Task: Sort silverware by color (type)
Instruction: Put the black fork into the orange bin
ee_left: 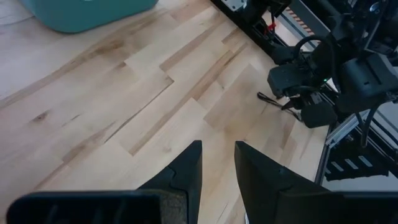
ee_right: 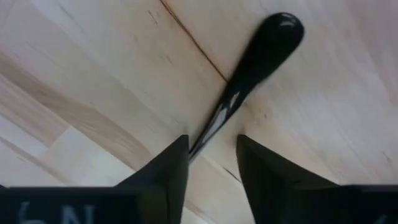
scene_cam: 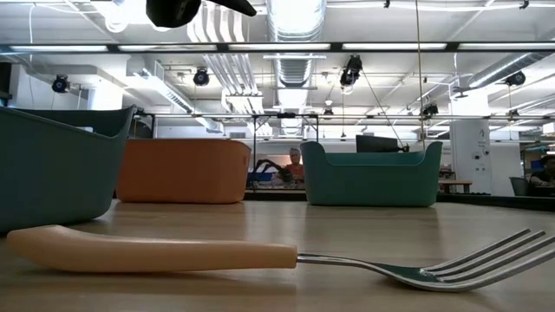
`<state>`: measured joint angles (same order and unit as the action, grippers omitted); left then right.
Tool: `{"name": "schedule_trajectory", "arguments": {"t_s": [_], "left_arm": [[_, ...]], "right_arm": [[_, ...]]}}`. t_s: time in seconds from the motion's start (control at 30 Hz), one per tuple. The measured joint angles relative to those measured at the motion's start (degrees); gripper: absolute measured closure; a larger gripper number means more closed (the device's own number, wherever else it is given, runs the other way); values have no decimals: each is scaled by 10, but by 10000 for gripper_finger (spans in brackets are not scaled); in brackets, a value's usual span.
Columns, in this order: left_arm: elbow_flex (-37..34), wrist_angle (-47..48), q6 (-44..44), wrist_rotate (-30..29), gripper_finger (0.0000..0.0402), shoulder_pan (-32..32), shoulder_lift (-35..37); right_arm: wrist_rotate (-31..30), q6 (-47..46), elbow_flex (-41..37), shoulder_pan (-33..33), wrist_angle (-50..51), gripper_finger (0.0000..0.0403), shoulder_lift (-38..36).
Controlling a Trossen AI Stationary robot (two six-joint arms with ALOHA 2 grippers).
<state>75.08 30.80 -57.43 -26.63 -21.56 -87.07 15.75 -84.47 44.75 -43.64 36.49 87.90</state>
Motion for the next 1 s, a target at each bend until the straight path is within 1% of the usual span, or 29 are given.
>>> {"name": "schedule_trajectory", "arguments": {"t_s": [0.33, 0.4, 0.53, 0.7, 0.8, 0.9, 1.0], "left_arm": [[0, -14, 7, 0, 325, 0, 0], [0, -26, 19, 1, 325, 0, 0], [0, -60, 49, 1, 325, 0, 0], [0, -106, 103, 4, 325, -1, 0], [-1, -137, 166, 32, 325, -1, 0], [-21, -208, 239, 76, 325, -2, 0], [-62, -326, 295, 126, 325, -2, 0]], "right_arm": [[-4, 9, 0, 0, -4, 381, 6], [-6, 15, 0, 0, -4, 389, 1], [-16, 16, -1, -1, -1, 392, -18], [-96, 0, -2, 1, -5, 393, -61], [-141, -10, -2, -1, -4, 393, -90], [-220, -10, -1, 1, -19, 393, -121], [-309, -4, -1, 1, -40, 394, -150]]}}
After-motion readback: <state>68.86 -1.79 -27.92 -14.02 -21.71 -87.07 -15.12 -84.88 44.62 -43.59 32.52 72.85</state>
